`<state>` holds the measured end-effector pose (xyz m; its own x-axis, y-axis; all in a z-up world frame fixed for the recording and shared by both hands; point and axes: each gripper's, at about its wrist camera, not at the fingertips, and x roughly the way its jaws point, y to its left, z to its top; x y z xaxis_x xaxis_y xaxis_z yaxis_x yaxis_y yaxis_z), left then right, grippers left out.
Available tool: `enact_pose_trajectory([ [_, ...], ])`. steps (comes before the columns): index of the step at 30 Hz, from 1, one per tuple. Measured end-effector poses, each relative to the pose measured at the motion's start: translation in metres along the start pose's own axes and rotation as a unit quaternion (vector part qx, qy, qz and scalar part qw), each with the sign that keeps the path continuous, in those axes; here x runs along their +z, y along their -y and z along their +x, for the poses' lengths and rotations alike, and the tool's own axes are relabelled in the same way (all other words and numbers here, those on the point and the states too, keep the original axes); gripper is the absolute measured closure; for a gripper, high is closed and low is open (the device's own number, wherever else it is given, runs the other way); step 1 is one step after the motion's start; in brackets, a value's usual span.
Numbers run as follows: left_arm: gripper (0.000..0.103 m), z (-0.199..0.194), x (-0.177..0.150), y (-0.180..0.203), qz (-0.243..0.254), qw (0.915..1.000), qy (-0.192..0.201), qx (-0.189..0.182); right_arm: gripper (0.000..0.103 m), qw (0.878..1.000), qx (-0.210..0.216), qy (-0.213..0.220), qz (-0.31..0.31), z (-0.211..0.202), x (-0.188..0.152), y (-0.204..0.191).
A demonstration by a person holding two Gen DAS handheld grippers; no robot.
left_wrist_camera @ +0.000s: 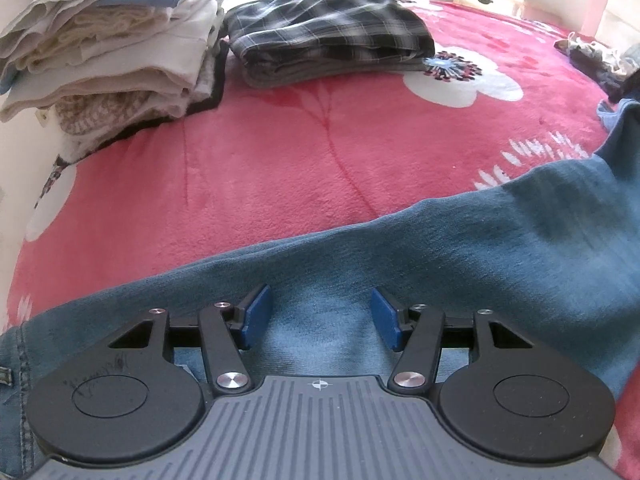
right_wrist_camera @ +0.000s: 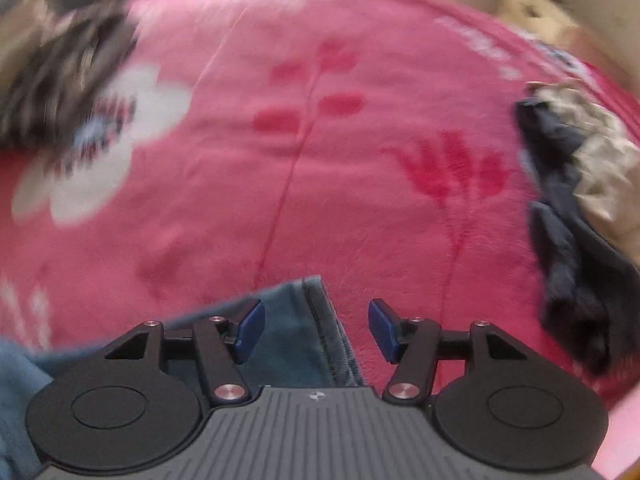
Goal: Fold clothes
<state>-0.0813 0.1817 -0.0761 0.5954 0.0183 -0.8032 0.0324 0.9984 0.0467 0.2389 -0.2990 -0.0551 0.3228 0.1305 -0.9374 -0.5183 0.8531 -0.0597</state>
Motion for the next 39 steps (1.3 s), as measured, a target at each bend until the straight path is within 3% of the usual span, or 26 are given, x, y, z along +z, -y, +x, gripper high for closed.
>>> enact_pose_trajectory([
  [3,0.046,0.001,0.001,-0.001,0.000,1.0000,-0.001,-0.003,0.043,0.999,0.015,-0.022,-0.029,0.012,0.004,0.002],
  [7,0.045,0.003,0.002,-0.002,0.001,1.0000,-0.002,-0.005,0.042,0.998,0.054,-0.044,-0.006,0.028,0.006,0.011],
  [12,0.044,0.004,0.003,-0.001,-0.001,1.0000,-0.003,-0.004,0.042,0.999,0.043,-0.033,0.000,0.028,-0.001,0.005],
  [15,0.044,0.003,0.003,0.000,-0.001,1.0000,-0.002,-0.001,0.056,0.999,0.030,-0.019,-0.008,0.022,-0.007,-0.006],
  [17,0.044,0.003,0.003,0.000,-0.001,1.0000,-0.002,-0.001,0.079,1.000,0.010,-0.013,-0.024,0.017,-0.009,-0.013],
  [19,0.044,0.003,0.003,0.000,0.000,1.0000,-0.002,-0.001,0.097,0.999,-0.022,-0.007,-0.040,0.009,-0.011,-0.020],
  [25,0.044,0.003,0.002,0.001,0.001,1.0000,0.000,0.002,0.100,0.989,-0.116,0.008,-0.088,-0.014,-0.017,-0.041],
  [28,0.044,0.002,0.002,0.000,0.002,1.0000,0.001,0.002,0.100,0.983,-0.157,-0.009,-0.095,-0.019,-0.024,-0.039],
  [36,0.044,0.002,0.000,0.001,0.005,1.0000,0.006,0.003,0.100,0.969,-0.217,-0.084,-0.087,0.012,-0.042,-0.019],
  [39,0.044,0.001,0.000,0.002,0.006,1.0000,0.007,0.004,0.094,0.966,-0.229,-0.091,-0.077,0.021,-0.045,-0.018],
])
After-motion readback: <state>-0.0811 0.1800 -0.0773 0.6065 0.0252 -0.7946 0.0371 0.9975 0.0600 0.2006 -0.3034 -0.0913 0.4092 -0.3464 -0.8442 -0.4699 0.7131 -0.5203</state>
